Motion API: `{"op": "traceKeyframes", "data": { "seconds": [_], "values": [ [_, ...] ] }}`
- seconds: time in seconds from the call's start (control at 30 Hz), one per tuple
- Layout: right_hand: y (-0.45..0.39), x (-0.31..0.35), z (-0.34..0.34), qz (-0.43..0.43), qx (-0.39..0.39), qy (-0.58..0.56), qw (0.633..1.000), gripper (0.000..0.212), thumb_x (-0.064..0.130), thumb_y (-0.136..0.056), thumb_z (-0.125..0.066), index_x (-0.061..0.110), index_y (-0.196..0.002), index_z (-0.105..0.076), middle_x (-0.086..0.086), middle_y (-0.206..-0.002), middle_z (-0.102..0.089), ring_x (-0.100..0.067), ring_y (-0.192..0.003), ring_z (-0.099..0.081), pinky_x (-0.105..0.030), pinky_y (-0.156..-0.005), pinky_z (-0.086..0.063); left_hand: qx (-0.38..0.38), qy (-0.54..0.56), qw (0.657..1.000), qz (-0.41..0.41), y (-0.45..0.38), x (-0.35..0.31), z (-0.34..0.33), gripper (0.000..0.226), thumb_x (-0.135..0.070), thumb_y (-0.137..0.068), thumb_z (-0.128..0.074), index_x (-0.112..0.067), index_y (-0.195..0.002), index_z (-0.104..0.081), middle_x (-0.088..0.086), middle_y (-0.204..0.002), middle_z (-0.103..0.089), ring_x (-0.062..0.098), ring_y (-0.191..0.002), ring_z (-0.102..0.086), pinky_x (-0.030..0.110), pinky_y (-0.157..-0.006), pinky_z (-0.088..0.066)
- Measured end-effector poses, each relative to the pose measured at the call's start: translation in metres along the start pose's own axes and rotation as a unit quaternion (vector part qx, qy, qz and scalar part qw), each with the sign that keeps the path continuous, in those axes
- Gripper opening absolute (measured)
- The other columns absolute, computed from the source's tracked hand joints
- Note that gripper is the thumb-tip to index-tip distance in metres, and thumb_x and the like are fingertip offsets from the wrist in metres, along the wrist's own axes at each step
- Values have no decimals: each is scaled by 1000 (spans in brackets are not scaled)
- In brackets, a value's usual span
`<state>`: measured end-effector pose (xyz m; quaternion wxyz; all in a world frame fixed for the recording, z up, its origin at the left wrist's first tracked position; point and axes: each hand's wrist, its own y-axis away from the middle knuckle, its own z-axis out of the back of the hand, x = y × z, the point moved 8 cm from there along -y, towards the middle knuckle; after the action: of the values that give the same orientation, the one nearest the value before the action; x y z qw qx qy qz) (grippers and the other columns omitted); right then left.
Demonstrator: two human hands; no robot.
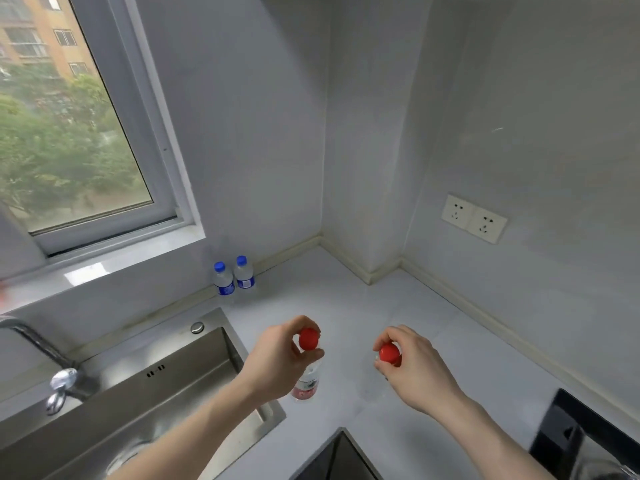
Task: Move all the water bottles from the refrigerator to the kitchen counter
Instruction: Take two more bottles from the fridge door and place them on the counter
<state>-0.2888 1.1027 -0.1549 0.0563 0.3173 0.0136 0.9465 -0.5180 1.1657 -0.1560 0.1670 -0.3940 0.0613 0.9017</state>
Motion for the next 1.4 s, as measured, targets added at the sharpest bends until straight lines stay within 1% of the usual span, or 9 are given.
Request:
{"op": "traceKeyframes", "data": {
  "seconds": [0.27, 0.47, 0.6, 0.73, 0.9, 1.03, 1.23, 1.33, 1.4],
  "values": [
    [-75, 32, -36, -11, 25, -4, 1000, 20, 22, -92, -73, 38, -92, -60, 19, -103, -59, -5, -85, -64, -19, -72, -45, 0, -72, 997, 9, -70, 60, 32, 25, -34, -87, -79, -33, -106, -63, -17, -102, -69, 11, -81, -60, 27, -76, -51],
    [-140, 48, -54, 9, 51, 17, 999, 17, 20, -93, -71, 35, -96, -63, 18, -103, -58, 1, -89, -60, -12, -68, -40, -18, -82, 996, 38, -129, 96, 48, 25, -30, -89, -76, -34, -111, -64, -16, -105, -69, 14, -92, -62, 28, -76, -49],
    [-192, 55, -63, 20, 64, 24, 997, 15, 21, -93, -71, 32, -98, -64, 16, -104, -58, -8, -93, -61, -24, -78, -50, -18, -89, 995, 48, -171, 113, 54, 27, -21, -94, -68, -30, -119, -65, -12, -114, -70, 15, -101, -64, 28, -81, -49],
    [-242, 63, -75, 38, 70, 42, 996, 15, 19, -91, -71, 30, -97, -64, 14, -102, -58, -14, -95, -61, -28, -83, -49, -8, -105, 992, 75, -208, 130, 59, 27, -18, -96, -60, -27, -120, -67, -8, -124, -67, 21, -112, -63, 37, -92, -53],
    [-310, 73, -94, 49, 68, 51, 995, 14, 18, -90, -68, 30, -97, -65, 10, -102, -59, -18, -99, -63, -27, -78, -45, -3, -108, 988, 108, -256, 156, 66, 30, -10, -92, -54, -22, -116, -67, -3, -121, -67, 23, -111, -61, 31, -86, -48],
    [-353, 80, -112, 47, 74, 48, 995, 23, 15, -89, -68, 36, -90, -59, 7, -108, -63, -22, -103, -66, -31, -86, -51, -11, -98, 985, 140, -284, 176, 71, 34, -8, -90, -54, -20, -118, -69, -3, -122, -69, 23, -114, -62, 28, -86, -46],
    [-412, 89, -141, 36, 99, 25, 994, 19, 15, -90, -68, 33, -96, -63, 9, -102, -59, -22, -104, -66, -26, -86, -48, -25, -50, 980, 191, -315, 206, 79, 35, -8, -90, -51, -22, -117, -69, -1, -116, -71, 25, -107, -65, 25, -78, -42],
    [-435, 93, -158, 22, 109, -3, 994, 17, 15, -89, -68, 29, -100, -66, 6, -102, -67, -24, -105, -68, -27, -87, -51, -25, -30, 979, 202, -326, 216, 84, 34, -8, -88, -51, -23, -113, -69, -1, -110, -72, 26, -101, -67, 32, -82, -53],
    [-450, 96, -169, 19, 105, -18, 994, 17, 15, -91, -66, 25, -104, -67, 1, -109, -71, -27, -105, -68, -30, -88, -53, -21, -15, 979, 204, -333, 220, 85, 33, -9, -89, -51, -23, -113, -68, 0, -108, -72, 27, -97, -69, 39, -86, -57]
  ]
}}
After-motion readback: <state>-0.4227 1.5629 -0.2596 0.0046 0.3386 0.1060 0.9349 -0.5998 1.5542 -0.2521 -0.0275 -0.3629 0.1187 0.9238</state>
